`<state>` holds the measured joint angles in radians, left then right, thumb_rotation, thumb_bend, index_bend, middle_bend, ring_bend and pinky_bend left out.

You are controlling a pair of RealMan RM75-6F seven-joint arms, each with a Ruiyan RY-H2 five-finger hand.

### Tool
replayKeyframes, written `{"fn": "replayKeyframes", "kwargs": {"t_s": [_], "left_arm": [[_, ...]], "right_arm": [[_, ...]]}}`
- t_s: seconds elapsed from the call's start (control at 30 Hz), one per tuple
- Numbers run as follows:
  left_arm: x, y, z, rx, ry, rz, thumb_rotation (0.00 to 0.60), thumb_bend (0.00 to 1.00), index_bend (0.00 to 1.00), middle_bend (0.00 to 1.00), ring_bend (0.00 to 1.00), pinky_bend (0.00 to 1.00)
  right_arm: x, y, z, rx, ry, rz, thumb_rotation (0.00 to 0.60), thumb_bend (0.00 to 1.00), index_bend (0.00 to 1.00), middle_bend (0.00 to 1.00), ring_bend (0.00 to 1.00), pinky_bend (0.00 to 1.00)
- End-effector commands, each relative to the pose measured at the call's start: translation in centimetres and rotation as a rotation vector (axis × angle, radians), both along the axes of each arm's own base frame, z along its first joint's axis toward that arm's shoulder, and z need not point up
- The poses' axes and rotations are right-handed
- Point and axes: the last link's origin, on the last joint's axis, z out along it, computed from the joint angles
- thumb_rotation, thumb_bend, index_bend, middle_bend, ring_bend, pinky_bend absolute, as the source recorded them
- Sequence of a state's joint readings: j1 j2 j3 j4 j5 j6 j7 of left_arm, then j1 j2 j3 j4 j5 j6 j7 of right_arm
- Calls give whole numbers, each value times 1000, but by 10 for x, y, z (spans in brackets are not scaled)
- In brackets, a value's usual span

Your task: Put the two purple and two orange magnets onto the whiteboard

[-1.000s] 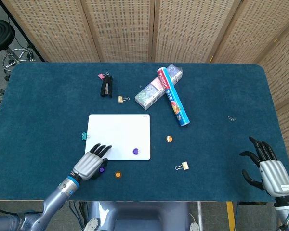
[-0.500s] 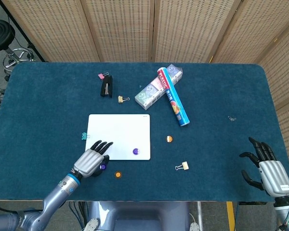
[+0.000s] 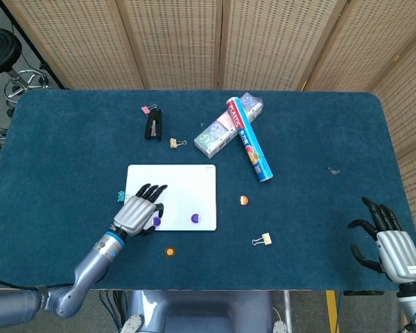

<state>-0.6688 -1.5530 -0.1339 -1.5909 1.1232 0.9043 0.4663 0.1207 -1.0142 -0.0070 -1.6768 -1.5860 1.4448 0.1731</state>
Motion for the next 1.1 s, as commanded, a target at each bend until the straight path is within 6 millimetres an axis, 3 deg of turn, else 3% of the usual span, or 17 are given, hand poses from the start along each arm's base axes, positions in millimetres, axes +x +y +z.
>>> {"fn": "replayKeyframes", "kwargs": {"t_s": [0.03,0.27,0.53,0.67,0.77,0.93,1.1], "left_arm": [[7,9,-9,-1,10,0,600,272,535,0,0,0],[15,14,-30,-4,6,13,600,272,535,0,0,0],[16,17,-35,9,-2,30,600,272,527,0,0,0],[16,16,-36,-2,-4,35,600,260,372,0,0,0],[17,14,-35,-9,-14,37,600,255,316,0,0,0],[19,14,-22,5,-45,35,600,254,299,0,0,0],[16,9,14,66,-99,11,600,251,275,0,0,0]], "right_arm": [[-1,-1,1,-1,-2,-2,600,408,366,0,0,0],[-2,-2,2,-2,-8,-5,600,408,370,0,0,0],[-2,-2,4,-3,-14,-5,600,408,372,0,0,0],[-2,-2,3,-2,-14,-1,600,408,373,0,0,0],[-1,-2,3,-3,-15,-1,600,408,373,0,0,0],[-1,-2,3,-3,-12,1,600,408,374,0,0,0],[-2,-2,2,-1,-5,-2,600,408,371,0,0,0]]}}
